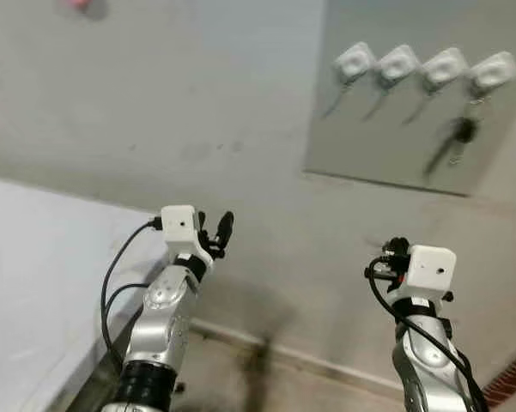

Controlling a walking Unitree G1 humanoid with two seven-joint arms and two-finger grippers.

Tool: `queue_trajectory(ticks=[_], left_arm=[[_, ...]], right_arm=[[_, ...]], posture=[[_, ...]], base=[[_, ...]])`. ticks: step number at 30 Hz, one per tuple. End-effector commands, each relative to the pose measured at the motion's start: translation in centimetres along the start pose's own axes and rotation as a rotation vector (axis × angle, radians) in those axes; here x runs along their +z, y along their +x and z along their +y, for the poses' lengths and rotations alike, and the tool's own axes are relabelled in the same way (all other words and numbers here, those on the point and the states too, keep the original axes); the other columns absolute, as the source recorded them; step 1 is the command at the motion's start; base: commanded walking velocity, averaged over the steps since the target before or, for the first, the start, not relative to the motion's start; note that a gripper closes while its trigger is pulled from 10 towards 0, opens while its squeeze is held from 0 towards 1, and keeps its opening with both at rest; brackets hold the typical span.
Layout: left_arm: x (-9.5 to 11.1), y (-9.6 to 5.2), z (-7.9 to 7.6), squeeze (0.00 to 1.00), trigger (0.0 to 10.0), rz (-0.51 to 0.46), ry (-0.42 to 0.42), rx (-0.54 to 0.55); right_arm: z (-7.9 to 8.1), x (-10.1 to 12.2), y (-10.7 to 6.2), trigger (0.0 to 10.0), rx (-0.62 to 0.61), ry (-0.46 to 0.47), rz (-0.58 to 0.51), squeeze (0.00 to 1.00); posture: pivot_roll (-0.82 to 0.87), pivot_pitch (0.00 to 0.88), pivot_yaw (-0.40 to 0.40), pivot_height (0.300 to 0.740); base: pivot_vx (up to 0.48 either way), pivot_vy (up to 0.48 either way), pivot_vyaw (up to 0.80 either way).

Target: Hang keys on a hook

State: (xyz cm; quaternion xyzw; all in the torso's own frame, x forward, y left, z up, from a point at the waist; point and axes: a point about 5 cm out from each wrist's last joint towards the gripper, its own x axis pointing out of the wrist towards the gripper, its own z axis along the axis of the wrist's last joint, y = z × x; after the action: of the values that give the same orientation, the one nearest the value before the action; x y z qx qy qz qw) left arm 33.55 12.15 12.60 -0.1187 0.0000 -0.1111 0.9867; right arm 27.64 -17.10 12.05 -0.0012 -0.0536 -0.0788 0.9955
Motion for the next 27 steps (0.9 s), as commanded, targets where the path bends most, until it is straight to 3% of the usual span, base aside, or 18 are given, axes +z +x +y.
queue_trajectory(ticks=[1,27], left_arm=[[-0.05,-0.04,0.24,0.00,10.0,0.010,0.002,0.007],[-0.56,-0.68,-0.09,0.00,10.0,0.006,0.016,0.001]], right_arm=[[0.24,0.65,-0.03,10.0,0.015,0.009,-0.043,0.00],[0.34,0.80,-0.26,10.0,0.053,-0.017,-0.046,0.00]], posture=[[-0.06,0.000,0.085,0.740],[-0.04,0.004,0.045,0.740]], base=[[0.000,0.000,0.00],[0.000,0.000,0.00]])
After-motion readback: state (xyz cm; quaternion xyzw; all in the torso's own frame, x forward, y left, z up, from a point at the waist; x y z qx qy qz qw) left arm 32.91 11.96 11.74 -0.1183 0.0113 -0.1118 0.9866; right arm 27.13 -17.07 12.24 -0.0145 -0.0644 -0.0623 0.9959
